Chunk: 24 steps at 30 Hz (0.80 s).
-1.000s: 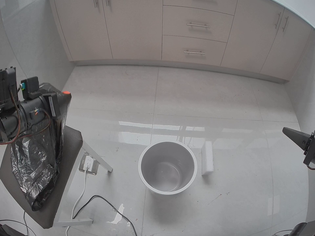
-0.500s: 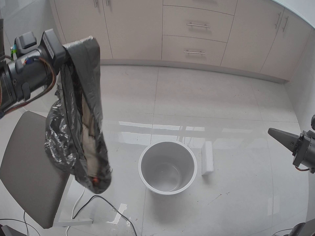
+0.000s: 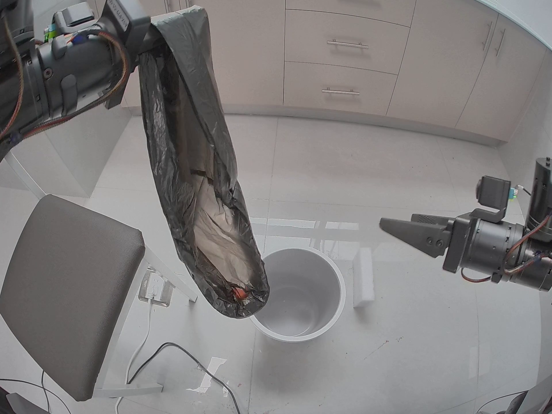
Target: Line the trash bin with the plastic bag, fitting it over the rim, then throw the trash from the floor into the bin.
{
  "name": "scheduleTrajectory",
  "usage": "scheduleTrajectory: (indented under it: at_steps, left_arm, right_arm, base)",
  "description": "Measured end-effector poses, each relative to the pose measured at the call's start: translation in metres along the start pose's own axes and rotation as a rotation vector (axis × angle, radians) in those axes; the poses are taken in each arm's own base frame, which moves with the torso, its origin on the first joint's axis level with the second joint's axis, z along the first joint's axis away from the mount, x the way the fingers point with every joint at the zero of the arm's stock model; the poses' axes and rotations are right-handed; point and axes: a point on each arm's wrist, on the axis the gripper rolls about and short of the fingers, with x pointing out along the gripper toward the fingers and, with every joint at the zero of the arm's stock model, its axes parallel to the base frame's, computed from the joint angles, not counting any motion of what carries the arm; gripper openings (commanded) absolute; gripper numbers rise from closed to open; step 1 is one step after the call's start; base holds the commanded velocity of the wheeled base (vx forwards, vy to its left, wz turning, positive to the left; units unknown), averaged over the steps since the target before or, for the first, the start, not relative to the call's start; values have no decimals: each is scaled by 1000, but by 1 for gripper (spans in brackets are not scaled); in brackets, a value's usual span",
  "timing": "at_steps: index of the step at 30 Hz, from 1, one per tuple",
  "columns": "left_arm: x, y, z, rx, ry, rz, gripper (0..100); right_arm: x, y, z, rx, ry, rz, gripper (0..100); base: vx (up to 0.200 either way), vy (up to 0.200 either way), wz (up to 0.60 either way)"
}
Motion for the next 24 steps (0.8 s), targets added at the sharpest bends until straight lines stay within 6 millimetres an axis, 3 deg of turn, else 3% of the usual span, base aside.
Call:
scheduleTrajectory:
  at_steps: [13,24]
  left_arm:
    - [38,-28,-6,-17,-57,6,0]
    - [52,-35,-18,-16,-31,10,0]
  right_arm:
    - [50,24,-27,-23,50,127,100]
    - [94,44,-74,-52,161,84,100]
  base:
    - [0,0,0]
    - [0,0,0]
